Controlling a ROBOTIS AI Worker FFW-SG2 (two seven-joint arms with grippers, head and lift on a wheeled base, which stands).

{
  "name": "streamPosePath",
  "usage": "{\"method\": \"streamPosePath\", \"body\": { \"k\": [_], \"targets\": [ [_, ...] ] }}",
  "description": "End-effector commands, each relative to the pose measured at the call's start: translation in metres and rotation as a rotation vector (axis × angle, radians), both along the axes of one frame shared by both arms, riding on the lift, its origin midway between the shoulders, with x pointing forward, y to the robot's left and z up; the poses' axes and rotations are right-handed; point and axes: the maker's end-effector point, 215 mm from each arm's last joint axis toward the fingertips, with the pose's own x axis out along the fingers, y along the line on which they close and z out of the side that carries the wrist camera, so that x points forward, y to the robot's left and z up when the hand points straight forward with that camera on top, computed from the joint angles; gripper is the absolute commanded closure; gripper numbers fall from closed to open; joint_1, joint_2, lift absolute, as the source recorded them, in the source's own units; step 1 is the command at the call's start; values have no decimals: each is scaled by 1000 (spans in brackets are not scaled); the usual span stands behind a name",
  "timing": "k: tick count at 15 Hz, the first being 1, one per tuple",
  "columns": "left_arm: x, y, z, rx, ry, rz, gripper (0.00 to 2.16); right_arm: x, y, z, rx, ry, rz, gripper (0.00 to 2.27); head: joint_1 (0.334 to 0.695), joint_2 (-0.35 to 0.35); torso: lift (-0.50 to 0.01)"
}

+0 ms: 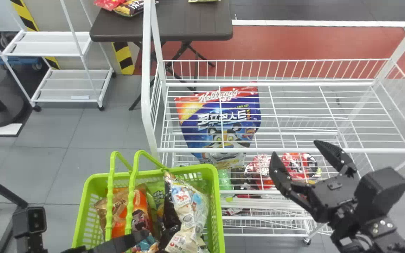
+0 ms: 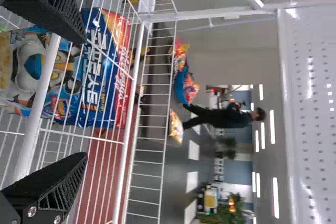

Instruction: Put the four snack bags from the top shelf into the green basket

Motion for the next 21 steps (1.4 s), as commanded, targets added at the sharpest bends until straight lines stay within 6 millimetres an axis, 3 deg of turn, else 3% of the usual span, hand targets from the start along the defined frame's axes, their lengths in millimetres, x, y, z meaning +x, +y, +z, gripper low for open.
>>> {"method": "streamPosePath", "body": {
  "k": [1, 5, 8, 12, 21],
  "targets": [
    [-3, 1, 1, -9, -2, 6, 2148, -19, 8, -10, 12, -11, 8, 33, 695, 16, 0],
    [-6, 3, 1, -6, -1, 18, 2148, -39, 4, -22, 14, -10, 22, 46, 695, 47, 0],
    [-17, 8, -1, 2, 7, 43, 2148, -39, 0, -20, 8, -14, 13, 46, 695, 33, 0],
    [-19, 8, 0, 4, 2, 45, 2148, -42, -22, -17, -1, -23, -28, 49, 695, 25, 0],
    [-20, 7, -2, 7, 6, 46, 2148, -43, -27, -16, 15, -30, -38, 53, 695, -13, 0]
  ]
}}
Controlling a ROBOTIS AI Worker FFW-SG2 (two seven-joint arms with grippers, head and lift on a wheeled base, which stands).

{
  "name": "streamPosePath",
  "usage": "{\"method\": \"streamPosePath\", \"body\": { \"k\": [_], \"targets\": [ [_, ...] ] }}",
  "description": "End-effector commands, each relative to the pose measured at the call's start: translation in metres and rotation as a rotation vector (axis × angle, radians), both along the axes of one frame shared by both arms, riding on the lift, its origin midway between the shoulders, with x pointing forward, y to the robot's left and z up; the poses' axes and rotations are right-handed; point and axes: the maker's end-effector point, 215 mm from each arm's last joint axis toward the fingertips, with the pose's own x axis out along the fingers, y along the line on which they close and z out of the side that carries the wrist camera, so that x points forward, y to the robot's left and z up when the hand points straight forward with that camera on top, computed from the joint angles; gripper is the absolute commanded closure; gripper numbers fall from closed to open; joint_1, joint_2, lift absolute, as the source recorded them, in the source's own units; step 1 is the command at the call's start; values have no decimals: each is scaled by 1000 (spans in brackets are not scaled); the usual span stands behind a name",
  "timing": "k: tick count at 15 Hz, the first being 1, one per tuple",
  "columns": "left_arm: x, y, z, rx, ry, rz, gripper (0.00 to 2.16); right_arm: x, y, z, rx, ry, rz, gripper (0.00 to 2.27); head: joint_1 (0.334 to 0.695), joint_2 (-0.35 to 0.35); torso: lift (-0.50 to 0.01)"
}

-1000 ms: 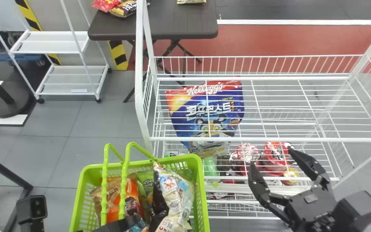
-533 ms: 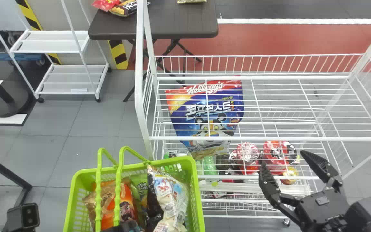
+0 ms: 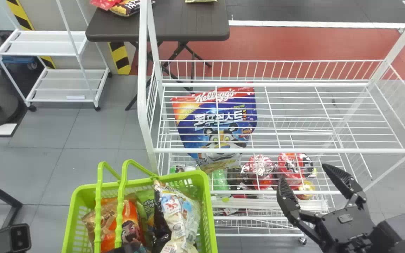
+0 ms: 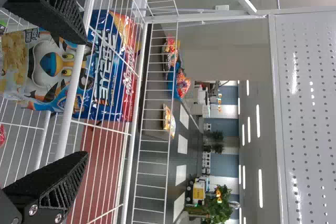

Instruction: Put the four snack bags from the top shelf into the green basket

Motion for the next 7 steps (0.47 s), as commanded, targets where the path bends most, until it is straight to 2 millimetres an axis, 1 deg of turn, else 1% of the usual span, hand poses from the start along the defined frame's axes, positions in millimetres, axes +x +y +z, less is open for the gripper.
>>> {"method": "streamPosePath", "body": {
  "k": [1, 3, 7],
  "targets": [
    [-1, 0, 1, -7, -3, -2, 2148, 0, -3, -1, 0, 2, -5, 53, 695, -17, 0],
    [-1, 0, 1, -7, -2, -2, 2148, 0, -7, -1, 3, 3, -13, 53, 695, -21, 0],
    [1, -1, 0, -7, -1, 0, 2148, -1, -8, -1, 7, -4, -16, 53, 695, -34, 0]
  ]
}}
